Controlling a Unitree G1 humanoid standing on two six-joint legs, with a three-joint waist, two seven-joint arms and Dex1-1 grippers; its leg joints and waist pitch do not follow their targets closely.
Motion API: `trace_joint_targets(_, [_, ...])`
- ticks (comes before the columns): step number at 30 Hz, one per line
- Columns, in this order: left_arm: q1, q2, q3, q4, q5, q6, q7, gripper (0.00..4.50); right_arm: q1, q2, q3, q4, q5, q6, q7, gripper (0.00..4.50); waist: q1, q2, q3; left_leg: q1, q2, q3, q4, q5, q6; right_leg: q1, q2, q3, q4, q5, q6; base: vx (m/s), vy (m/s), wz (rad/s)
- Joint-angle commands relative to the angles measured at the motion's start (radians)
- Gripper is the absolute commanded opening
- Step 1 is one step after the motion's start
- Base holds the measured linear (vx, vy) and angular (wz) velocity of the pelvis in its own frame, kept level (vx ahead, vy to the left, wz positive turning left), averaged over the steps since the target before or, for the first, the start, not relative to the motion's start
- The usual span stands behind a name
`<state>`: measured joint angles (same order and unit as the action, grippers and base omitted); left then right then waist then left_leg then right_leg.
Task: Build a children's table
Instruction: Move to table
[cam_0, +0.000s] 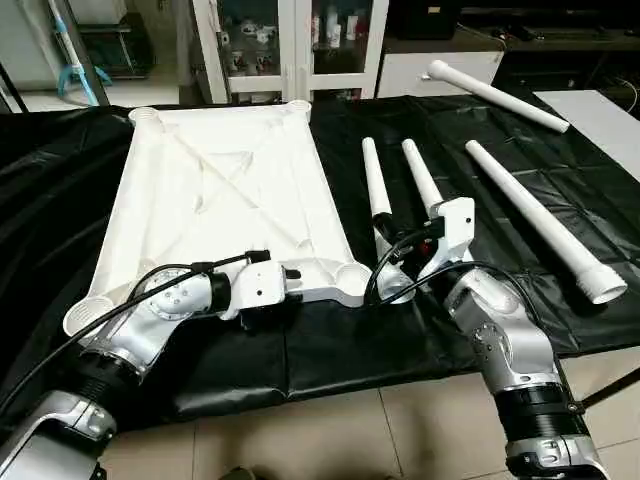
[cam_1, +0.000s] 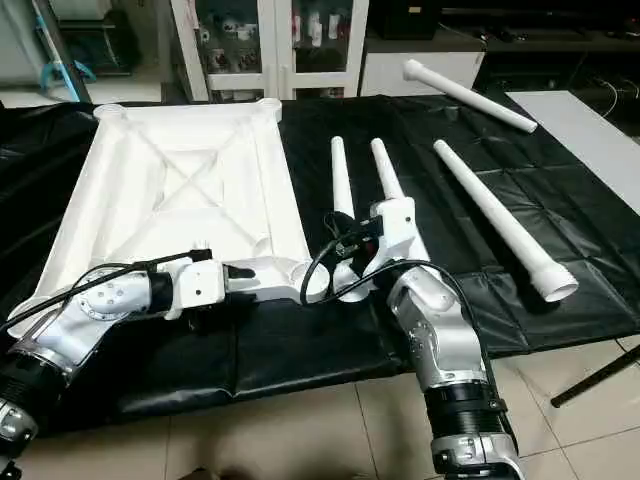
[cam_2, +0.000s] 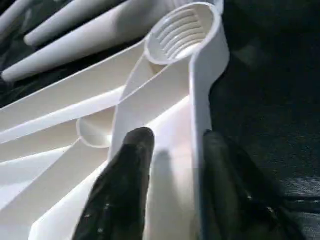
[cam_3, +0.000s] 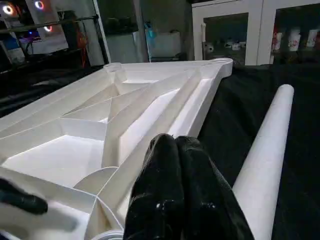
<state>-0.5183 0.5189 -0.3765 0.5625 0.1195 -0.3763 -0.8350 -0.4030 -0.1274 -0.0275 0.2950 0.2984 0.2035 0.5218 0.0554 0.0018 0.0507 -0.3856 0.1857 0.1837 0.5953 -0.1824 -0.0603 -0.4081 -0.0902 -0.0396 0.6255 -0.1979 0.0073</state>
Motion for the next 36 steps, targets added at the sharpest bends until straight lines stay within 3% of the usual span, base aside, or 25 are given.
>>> trace_joint_targets(1, [-0.019, 0.010, 0.030, 0.005, -0.012, -0.005, 0.007, 2.02, 0.000, 0.001, 0.005, -0.004, -0.012, -0.010, -0.007, 0.00, 0.003, 0.006, -0.065, 0.026, 0.039, -0.009, -0.078, -0.226, -0.014, 0.041, -0.046, 0.036, -0.066, -0.081, -0.221, 0.000, 0.000, 0.00])
trace_joint_targets(7, [-0.019, 0.009, 0.051, 0.002, -0.028, -0.009, 0.002, 2.54, -0.005, 0.001, 0.007, 0.003, -0.016, -0.014, -0.004, 0.00, 0.004, 0.006, -0.066, 0.025, 0.039, -0.010, -0.078, -0.224, -0.022, 0.041, -0.046, 0.036, -0.066, -0.090, -0.210, 0.000, 0.000, 0.00])
trace_joint_targets(15, [0.009, -0.014, 0.122, -0.100, -0.171, 0.051, -0.060, 3.15, 0.000, 0.004, 0.009, -0.010, -0.013, -0.016, -0.005, 0.00, 0.006, 0.005, -0.070, 0.024, 0.037, -0.006, -0.073, -0.175, -0.004, 0.044, -0.044, 0.034, -0.055, -0.009, -0.238, 0.000, 0.000, 0.00])
trace_joint_targets(22, [0.016, -0.047, 0.187, -0.190, -0.273, 0.115, -0.045, 3.58, 0.002, 0.009, -0.003, -0.035, -0.003, -0.015, -0.005, 0.00, 0.007, 0.002, -0.068, 0.025, 0.037, -0.004, -0.073, -0.184, -0.003, 0.044, -0.043, 0.034, -0.058, -0.042, -0.232, 0.000, 0.000, 0.00])
trace_joint_targets(25, [0.014, -0.072, 0.230, -0.243, -0.340, 0.191, -0.023, 3.86, 0.006, 0.011, -0.003, -0.044, -0.003, -0.014, -0.007, 0.00, 0.007, 0.004, -0.068, 0.025, 0.037, -0.003, -0.071, -0.183, -0.007, 0.045, -0.043, 0.034, -0.057, -0.043, -0.234, 0.000, 0.000, 0.00])
trace_joint_targets(29, [0.011, -0.119, 0.286, -0.322, -0.452, 0.316, 0.030, 3.86, 0.012, 0.014, -0.008, -0.050, -0.001, -0.019, -0.009, 0.00, 0.008, 0.005, -0.068, 0.024, 0.036, -0.003, -0.070, -0.181, -0.007, 0.045, -0.041, 0.034, -0.056, -0.041, -0.235, 0.000, 0.000, 0.00])
trace_joint_targets(33, [0.018, -0.135, 0.310, -0.366, -0.492, 0.369, 0.058, 3.86, 0.016, 0.017, -0.010, -0.063, 0.000, -0.018, -0.015, 0.00, 0.007, 0.003, -0.069, 0.022, 0.034, -0.002, -0.068, -0.164, 0.001, 0.048, -0.038, 0.034, -0.057, -0.027, -0.229, 0.000, 0.000, 0.00])
trace_joint_targets(35, [0.018, -0.151, 0.337, -0.392, -0.504, 0.420, 0.115, 3.86, 0.020, 0.019, -0.009, -0.084, 0.000, -0.015, -0.022, 0.00, 0.006, 0.006, -0.068, 0.022, 0.035, -0.003, -0.068, -0.161, -0.001, 0.049, -0.036, 0.033, -0.056, -0.019, -0.222, 0.000, 0.000, 0.00])
trace_joint_targets(36, [0.023, -0.168, 0.365, -0.415, -0.484, 0.490, 0.211, 3.86, 0.027, 0.021, -0.007, -0.120, -0.005, -0.009, -0.037, 0.00, 0.007, 0.019, -0.069, 0.023, 0.035, -0.005, -0.068, -0.164, -0.006, 0.049, -0.037, 0.032, -0.054, -0.016, -0.220, 0.000, 0.000, 0.00])
